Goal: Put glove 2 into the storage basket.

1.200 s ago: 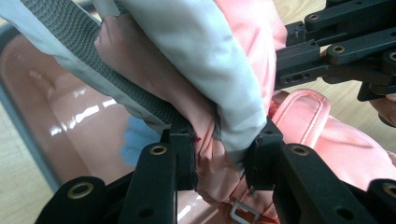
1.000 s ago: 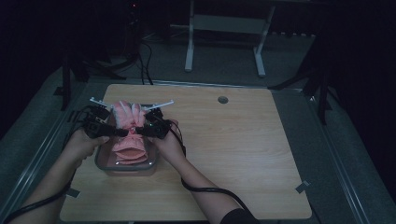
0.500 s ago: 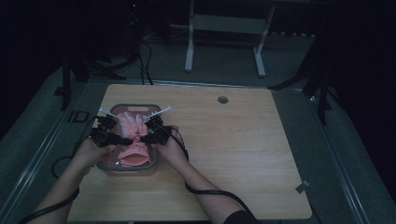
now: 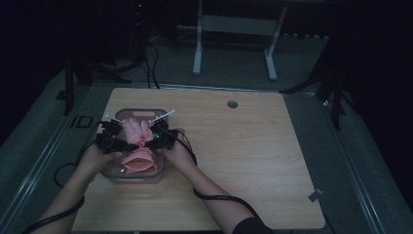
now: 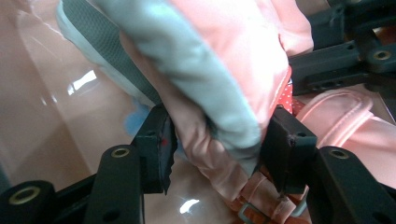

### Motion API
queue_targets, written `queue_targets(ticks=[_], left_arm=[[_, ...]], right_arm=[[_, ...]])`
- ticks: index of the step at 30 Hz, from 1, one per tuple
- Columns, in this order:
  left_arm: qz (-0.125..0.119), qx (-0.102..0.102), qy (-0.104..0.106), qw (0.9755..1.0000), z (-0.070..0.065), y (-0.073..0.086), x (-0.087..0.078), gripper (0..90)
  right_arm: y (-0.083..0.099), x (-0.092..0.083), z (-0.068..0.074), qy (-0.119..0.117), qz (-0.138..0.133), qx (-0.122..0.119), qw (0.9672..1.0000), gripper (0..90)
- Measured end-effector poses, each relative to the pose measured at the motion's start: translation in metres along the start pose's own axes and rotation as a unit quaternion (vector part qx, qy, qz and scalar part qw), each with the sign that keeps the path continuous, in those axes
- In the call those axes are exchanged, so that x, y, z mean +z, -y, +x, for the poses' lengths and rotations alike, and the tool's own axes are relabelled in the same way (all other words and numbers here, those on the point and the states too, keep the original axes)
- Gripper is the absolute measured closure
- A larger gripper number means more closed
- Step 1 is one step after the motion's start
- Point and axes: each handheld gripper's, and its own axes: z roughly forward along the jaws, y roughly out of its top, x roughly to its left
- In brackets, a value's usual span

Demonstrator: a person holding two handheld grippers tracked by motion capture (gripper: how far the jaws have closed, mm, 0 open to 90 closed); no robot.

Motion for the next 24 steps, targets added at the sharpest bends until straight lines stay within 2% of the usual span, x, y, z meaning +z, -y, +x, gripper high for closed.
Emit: queue_targets(ticks=[3,4,6,8,11,12,14,17,20,22,24], left_arm=[[-0.004,-0.003,-0.005,1.0000,0.002,0.000,-0.001,45.9],[-0.010,-0.011,-0.006,0.9999,0.003,0.000,-0.001,45.5],[-0.020,-0.004,-0.016,0.9997,0.002,-0.001,0.000,41.9],[-0.029,-0.003,-0.028,0.9992,-0.001,-0.002,0.001,36.7],[-0.038,-0.002,-0.039,0.9985,-0.004,-0.004,0.001,36.5],[-0.049,0.001,-0.048,0.9976,-0.008,-0.005,0.001,36.5],[-0.056,-0.001,-0.054,0.9970,-0.009,-0.006,0.001,35.3],[-0.071,-0.002,-0.049,0.9963,-0.008,-0.007,-0.002,29.1],[-0.092,0.002,-0.060,0.9940,-0.009,-0.007,-0.004,20.0],[-0.104,0.012,-0.066,0.9923,-0.010,-0.008,-0.005,13.0],[-0.124,0.008,-0.049,0.9911,-0.010,-0.008,-0.009,9.9]], right_arm=[[-0.004,-0.004,-0.001,0.010,-0.012,-0.015,0.9998,52.4],[-0.005,-0.007,-0.002,0.010,-0.018,-0.014,0.9997,50.4],[-0.007,-0.012,-0.004,-0.005,-0.034,-0.015,0.9993,41.1],[-0.009,-0.017,-0.004,-0.007,-0.045,-0.019,0.9988,39.3],[-0.009,-0.024,-0.007,-0.016,-0.058,-0.013,0.9981,33.6],[-0.008,-0.026,-0.008,-0.026,-0.061,-0.015,0.9977,30.6],[-0.007,-0.028,-0.010,-0.035,-0.059,-0.022,0.9974,27.8],[-0.005,-0.032,-0.013,-0.047,-0.071,-0.015,0.9962,23.4],[-0.004,-0.035,-0.016,-0.047,-0.077,-0.018,0.9958,21.4],[-0.003,-0.037,-0.017,-0.050,-0.077,-0.018,0.9956,20.7],[-0.002,-0.039,-0.019,-0.047,-0.081,-0.019,0.9954,20.6]])
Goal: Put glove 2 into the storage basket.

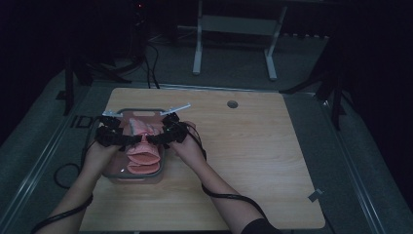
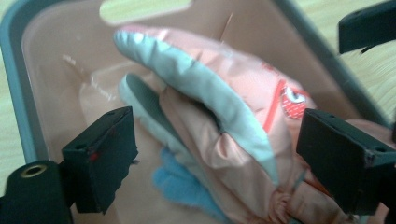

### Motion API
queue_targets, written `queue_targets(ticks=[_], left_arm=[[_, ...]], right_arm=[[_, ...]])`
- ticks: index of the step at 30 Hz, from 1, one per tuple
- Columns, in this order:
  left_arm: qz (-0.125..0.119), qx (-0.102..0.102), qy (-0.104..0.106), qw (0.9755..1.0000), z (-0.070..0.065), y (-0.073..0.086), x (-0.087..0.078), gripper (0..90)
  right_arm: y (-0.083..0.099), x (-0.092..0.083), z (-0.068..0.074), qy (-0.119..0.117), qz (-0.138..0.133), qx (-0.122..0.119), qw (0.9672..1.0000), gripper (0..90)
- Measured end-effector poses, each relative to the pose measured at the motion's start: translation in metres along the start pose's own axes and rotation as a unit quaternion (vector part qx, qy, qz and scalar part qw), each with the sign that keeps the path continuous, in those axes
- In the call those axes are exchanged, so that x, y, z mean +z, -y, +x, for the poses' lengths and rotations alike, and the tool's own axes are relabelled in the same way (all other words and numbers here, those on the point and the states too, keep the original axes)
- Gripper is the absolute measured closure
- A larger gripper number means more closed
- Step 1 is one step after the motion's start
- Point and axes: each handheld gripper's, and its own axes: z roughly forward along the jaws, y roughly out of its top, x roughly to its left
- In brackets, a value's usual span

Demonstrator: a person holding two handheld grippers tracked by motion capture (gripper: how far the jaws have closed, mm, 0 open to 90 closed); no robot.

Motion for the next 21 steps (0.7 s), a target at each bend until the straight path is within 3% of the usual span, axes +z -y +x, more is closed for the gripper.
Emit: queue_targets(ticks=[2,4,13,17,21], left_arm=[[-0.009,0.008,0.000,0.9999,-0.002,-0.002,-0.003,2.2],[-0.013,0.013,0.007,0.9998,-0.004,-0.003,-0.006,2.2],[-0.040,0.046,-0.011,0.9981,-0.025,-0.005,-0.025,2.2],[-0.052,0.054,0.008,0.9971,-0.035,-0.007,-0.034,2.2],[-0.060,0.064,0.011,0.9961,-0.045,-0.007,-0.039,2.2]], right_arm=[[0.000,-0.003,-0.001,-0.005,-0.004,0.000,1.0000,20.4],[0.001,-0.005,-0.002,-0.006,-0.004,-0.002,1.0000,20.4],[0.006,-0.017,-0.004,-0.018,-0.010,-0.005,0.9998,19.8],[0.010,-0.028,-0.006,-0.016,-0.014,-0.012,0.9997,19.7],[0.013,-0.037,-0.009,-0.014,-0.018,-0.014,0.9996,19.0]])
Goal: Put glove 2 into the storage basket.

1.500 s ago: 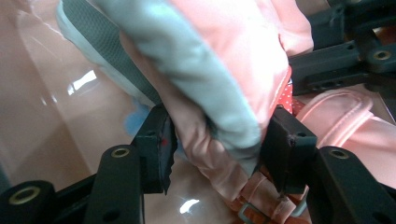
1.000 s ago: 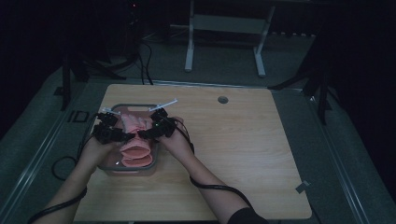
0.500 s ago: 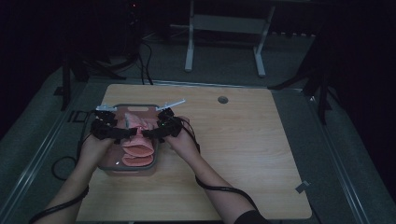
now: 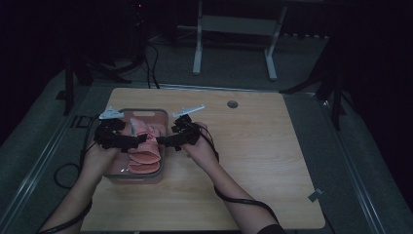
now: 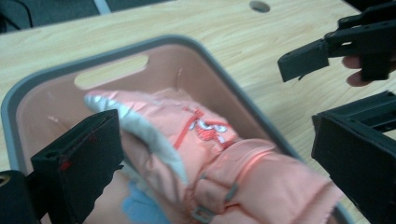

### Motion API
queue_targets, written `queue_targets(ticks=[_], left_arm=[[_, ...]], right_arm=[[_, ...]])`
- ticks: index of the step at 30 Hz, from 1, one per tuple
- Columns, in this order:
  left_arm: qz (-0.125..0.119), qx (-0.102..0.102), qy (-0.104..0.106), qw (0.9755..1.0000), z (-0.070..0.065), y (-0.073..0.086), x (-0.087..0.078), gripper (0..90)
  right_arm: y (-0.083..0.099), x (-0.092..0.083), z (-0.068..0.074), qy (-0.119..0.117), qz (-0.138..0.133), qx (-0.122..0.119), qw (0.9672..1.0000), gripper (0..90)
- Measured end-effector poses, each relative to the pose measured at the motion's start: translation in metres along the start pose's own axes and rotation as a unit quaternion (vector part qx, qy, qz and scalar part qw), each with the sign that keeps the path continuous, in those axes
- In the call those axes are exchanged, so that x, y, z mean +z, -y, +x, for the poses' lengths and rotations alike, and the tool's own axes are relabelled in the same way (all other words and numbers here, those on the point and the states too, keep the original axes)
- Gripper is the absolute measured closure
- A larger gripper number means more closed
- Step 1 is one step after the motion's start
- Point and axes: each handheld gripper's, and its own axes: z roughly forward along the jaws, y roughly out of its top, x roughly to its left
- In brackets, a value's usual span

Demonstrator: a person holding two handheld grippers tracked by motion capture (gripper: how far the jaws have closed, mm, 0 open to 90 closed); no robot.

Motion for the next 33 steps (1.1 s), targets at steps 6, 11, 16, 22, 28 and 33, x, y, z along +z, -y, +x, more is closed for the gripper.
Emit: queue_targets(ticks=[6,11,16,22,28,33], left_arm=[[-0.005,0.025,0.016,0.9995,-0.022,-0.002,-0.002,2.2],[-0.003,0.045,0.034,0.9984,-0.042,-0.002,0.001,2.2],[-0.011,0.062,0.052,0.9966,-0.060,-0.002,0.001,2.2],[-0.018,0.087,0.076,0.9931,-0.087,0.000,0.001,2.2],[-0.016,0.121,0.091,0.9884,-0.111,0.003,0.010,2.2],[-0.005,0.135,0.112,0.9844,-0.128,0.008,0.021,2.2]], right_arm=[[0.007,-0.009,-0.003,0.000,0.005,-0.004,1.0000,18.8],[0.016,-0.016,-0.008,0.002,0.010,-0.004,0.9999,18.7],[0.025,-0.023,-0.013,-0.003,0.011,0.000,0.9999,18.7],[0.036,-0.031,-0.018,-0.004,0.014,-0.010,0.9998,18.4],[0.051,-0.042,-0.025,-0.007,0.016,-0.015,0.9997,17.7],[0.063,-0.049,-0.029,-0.009,0.019,-0.024,0.9995,17.1]])
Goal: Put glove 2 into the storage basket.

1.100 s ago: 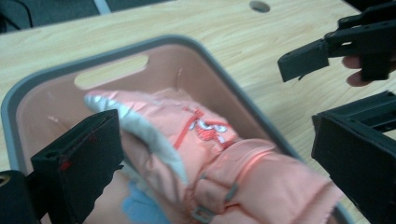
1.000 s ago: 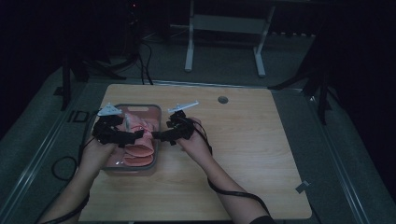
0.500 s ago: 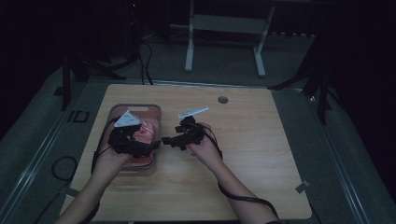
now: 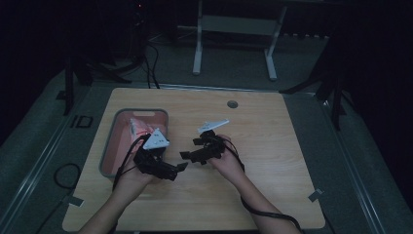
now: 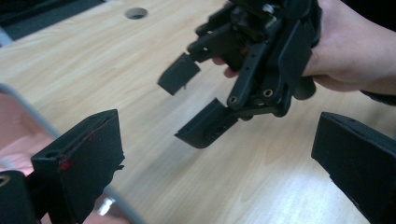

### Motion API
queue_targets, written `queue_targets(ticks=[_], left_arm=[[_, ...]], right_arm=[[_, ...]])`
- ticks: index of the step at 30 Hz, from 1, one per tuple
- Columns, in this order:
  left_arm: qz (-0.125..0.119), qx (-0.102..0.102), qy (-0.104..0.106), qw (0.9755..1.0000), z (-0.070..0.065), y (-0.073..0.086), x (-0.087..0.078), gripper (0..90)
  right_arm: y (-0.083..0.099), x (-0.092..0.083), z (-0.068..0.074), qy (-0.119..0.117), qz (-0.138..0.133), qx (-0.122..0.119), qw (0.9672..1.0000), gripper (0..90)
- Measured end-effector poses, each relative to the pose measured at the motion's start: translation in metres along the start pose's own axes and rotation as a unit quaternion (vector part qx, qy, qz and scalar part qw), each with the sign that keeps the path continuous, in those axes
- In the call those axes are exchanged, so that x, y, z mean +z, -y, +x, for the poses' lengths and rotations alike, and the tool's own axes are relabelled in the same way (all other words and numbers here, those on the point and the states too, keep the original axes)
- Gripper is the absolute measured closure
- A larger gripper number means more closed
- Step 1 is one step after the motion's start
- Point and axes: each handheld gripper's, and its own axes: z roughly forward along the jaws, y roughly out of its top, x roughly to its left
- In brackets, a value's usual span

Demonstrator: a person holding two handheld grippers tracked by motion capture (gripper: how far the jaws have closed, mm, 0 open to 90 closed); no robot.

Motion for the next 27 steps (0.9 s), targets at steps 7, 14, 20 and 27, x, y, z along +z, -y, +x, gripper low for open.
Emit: queue_targets(ticks=[7,14,20,27], left_arm=[[0.005,0.020,0.015,0.9997,-0.019,0.003,0.014,2.2],[0.013,0.042,0.024,0.9988,-0.038,0.008,0.033,2.2],[0.021,0.043,0.046,0.9978,-0.045,0.018,0.051,2.2],[0.041,0.056,0.067,0.9954,-0.053,0.033,0.072,2.2]], right_arm=[[0.016,-0.008,-0.005,-0.007,-0.004,-0.013,0.9999,16.7],[0.032,-0.011,-0.008,-0.008,-0.003,-0.023,0.9997,16.3],[0.046,-0.015,-0.011,-0.016,-0.011,-0.015,0.9997,14.9],[0.063,-0.020,-0.018,-0.014,-0.013,-0.009,0.9998,14.8]])
